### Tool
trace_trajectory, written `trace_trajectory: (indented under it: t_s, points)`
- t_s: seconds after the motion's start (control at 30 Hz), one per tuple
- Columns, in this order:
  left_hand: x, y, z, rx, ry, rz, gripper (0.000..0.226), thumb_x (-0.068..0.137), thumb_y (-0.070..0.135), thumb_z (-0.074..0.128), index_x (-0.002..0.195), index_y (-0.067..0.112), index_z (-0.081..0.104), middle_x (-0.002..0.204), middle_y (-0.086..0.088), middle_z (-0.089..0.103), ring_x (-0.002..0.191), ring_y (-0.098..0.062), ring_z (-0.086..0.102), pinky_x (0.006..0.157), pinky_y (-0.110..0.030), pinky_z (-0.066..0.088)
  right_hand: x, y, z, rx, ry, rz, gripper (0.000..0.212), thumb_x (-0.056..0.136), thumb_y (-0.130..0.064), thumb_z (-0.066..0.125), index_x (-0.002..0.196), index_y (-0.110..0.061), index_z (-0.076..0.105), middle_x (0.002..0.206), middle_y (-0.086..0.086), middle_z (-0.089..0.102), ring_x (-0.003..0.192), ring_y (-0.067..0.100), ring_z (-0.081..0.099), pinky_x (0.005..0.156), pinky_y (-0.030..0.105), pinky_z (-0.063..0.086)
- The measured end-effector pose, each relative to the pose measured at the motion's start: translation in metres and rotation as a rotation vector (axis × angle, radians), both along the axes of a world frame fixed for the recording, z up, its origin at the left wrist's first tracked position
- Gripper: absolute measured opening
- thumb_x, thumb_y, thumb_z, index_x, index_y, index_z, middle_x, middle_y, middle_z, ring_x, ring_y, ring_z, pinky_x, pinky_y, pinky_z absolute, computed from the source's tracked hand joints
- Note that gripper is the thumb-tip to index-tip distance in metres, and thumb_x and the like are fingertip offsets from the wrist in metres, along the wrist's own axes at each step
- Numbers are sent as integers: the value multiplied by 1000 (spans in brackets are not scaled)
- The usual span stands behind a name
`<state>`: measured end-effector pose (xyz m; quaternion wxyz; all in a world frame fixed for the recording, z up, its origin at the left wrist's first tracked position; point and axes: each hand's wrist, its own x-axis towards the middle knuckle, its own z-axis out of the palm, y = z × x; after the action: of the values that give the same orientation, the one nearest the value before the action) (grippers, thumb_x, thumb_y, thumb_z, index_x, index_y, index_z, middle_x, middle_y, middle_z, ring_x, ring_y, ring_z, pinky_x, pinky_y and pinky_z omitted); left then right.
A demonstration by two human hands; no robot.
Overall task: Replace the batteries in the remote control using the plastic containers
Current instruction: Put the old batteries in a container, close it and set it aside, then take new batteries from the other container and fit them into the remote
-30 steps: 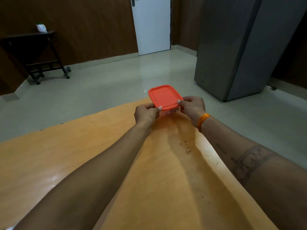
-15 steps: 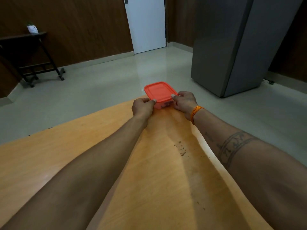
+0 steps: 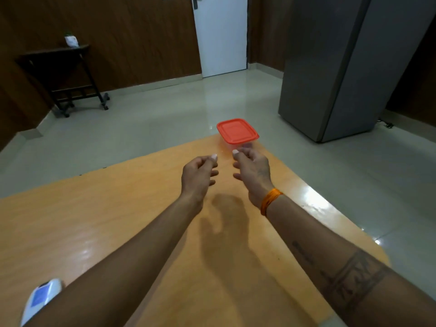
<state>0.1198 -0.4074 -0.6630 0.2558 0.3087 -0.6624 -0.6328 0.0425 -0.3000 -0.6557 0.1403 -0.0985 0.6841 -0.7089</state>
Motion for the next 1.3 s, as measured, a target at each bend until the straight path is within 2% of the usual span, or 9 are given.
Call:
trace_trajectory:
  t_s: [0.17,0.33,0.57,0.83,0.97,1.13,1.3]
  points:
    - [94,30,22,38,29,43,23,102,38,62,111,20,74,109,1,78,101,-18,75,85,-39,62,92,22,15,-93,-137,61,13,102,-29,62,103,-19,71,109,7,75,105,24,71,90,47,62]
    - [187,46,40,15,56,78,23,103,36,60,110,21,75,106,4,79,101,-16,75,86,-38,62,176,39,27,-136,-166,119,18,103,-31,62,107,-17,72,109,7,76,105,23,72,89,44,63]
    - [314,38,54,88,111,196,24,104,29,60,108,13,76,105,-5,81,101,-27,75,84,-43,60,284,31,36,-152,-204,238,19,103,-25,60,109,-13,73,106,9,77,104,25,72,89,47,62]
    - [441,5,69,74,145,367,22,102,26,62,105,10,76,106,-11,80,91,-22,75,79,-40,58,394,-23,40,-167,-190,432,16,102,-19,62,108,-9,73,98,10,78,92,19,72,82,43,62]
    - [493,-22,68,56,155,460,17,102,23,63,103,13,76,106,-10,80,87,-20,74,78,-39,57,435,-59,34,-152,-126,482,12,100,-18,63,104,-15,74,105,17,76,90,18,71,80,44,63]
    - [550,-63,52,69,153,643,14,100,22,65,99,13,76,98,-7,79,85,-20,72,74,-38,57,470,-103,23,-67,-44,587,13,99,-17,63,104,-18,74,101,7,75,92,15,69,75,35,62]
    - [580,-108,32,117,65,755,8,97,18,66,95,16,74,94,-6,78,85,-22,70,71,-36,56,489,-157,12,16,-7,692,11,97,-12,63,101,-15,73,104,15,75,91,18,68,73,39,63]
